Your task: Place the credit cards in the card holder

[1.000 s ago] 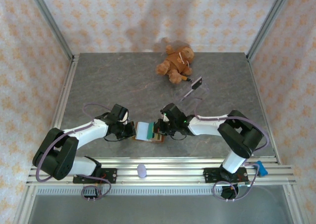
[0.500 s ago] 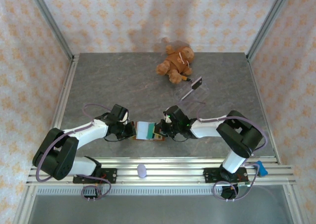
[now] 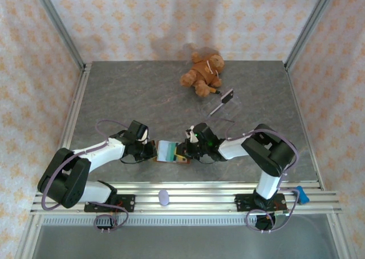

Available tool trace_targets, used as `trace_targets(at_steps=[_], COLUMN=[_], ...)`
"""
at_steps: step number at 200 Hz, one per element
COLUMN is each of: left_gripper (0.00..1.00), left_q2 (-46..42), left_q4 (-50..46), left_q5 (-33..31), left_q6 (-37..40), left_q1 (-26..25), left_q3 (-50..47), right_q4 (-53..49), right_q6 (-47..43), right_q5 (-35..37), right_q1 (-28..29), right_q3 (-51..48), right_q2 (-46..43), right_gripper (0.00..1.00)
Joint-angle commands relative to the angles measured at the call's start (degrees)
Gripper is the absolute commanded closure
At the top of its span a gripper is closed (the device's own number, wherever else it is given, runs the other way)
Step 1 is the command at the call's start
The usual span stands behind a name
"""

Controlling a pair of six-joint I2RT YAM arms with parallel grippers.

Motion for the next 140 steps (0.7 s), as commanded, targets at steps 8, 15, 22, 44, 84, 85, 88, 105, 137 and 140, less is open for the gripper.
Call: trace_targets(at_steps=[8, 15, 22, 44, 84, 85, 88, 105, 137, 140], left_gripper=[1.00, 1.00, 1.00, 1.00, 1.00, 1.00, 1.00, 1.00, 1.00, 1.00], left_q2=[2.34, 2.31, 2.23, 2.14, 2.27, 2.29, 2.32, 2.40, 2.75, 2.75], left_q4=[-1.74, -1.73, -1.72, -1.98, -1.82, -1.81, -1.81, -1.59, -1.63, -1.63], left_q5=[-2.33, -2.42, -2.42, -2.51, -2.35, -2.34, -2.34, -2.08, -1.91, -1.90], left_q6=[0.51, 0.42, 0.42, 0.59, 0.60, 0.59, 0.59, 0.51, 0.84, 0.86], left_q1=[0.20, 0.25, 0.23, 0.20, 0.20, 0.20, 0.20, 0.20, 0.23, 0.23], left_q3=[-1.21, -1.21, -1.30, -1.12, -1.03, -1.03, -1.04, -1.04, -0.82, -0.78], right_q4=[-6.28, -9.52, -11.99, -19.55, -23.90, -23.88, -23.90, -23.71, -24.37, -24.72], right_q6=[-3.37, -4.80, -5.82, -8.61, -10.19, -10.19, -10.19, -10.14, -10.43, -10.57], right_q5=[0.39, 1.92, 2.99, 6.07, 7.27, 7.27, 7.27, 6.79, 7.71, 7.98], right_q1=[0.12, 0.12, 0.04, -0.04, 0.03, 0.03, -0.01, 0.03, 0.67, 0.75], right_q3=[0.95, 1.44, 1.63, 3.08, 5.01, 5.01, 5.10, 5.75, 7.47, 7.67], right_q2=[-0.17, -1.12, -2.03, -4.30, -4.67, -4.69, -4.70, -4.06, -3.00, -2.95], right_gripper=[0.75, 0.73, 0.72, 0.70, 0.77, 0.77, 0.80, 0.90, 0.90, 0.90])
